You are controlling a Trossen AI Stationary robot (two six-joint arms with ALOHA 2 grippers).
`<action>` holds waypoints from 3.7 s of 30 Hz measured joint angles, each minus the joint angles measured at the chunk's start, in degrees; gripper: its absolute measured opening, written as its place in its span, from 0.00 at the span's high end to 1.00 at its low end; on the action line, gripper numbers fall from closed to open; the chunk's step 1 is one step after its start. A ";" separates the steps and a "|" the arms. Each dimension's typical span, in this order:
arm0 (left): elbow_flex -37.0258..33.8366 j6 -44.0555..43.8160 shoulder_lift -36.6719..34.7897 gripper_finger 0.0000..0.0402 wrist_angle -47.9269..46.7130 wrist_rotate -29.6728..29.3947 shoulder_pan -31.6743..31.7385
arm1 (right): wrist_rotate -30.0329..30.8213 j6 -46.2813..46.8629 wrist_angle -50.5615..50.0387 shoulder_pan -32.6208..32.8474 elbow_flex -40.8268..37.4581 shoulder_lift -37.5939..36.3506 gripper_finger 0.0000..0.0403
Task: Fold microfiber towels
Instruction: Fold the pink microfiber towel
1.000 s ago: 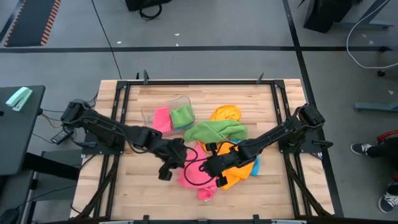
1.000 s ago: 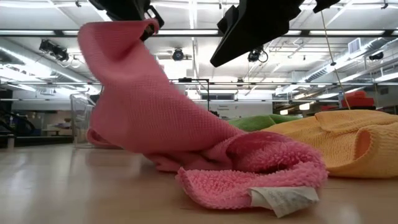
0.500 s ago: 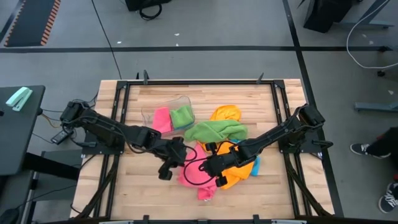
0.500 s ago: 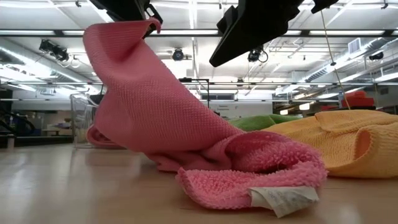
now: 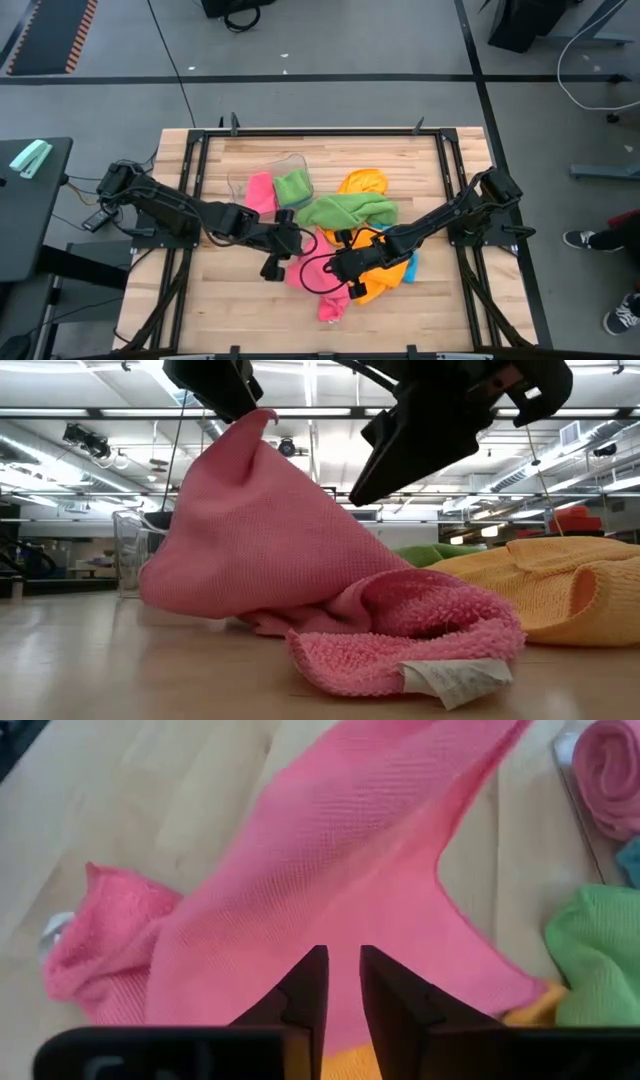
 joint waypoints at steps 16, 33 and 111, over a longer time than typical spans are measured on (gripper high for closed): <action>0.02 -0.37 -4.70 0.98 8.53 -15.13 9.52 | 0.48 4.15 2.96 0.98 -0.81 0.00 0.73; -0.02 12.79 -5.31 0.95 8.32 5.50 12.29 | 11.33 2.49 1.68 1.59 -0.80 0.00 0.72; 19.45 -2.24 -5.41 0.98 -6.10 -17.88 -1.25 | -20.92 -8.44 -3.48 -17.17 9.46 -12.41 0.73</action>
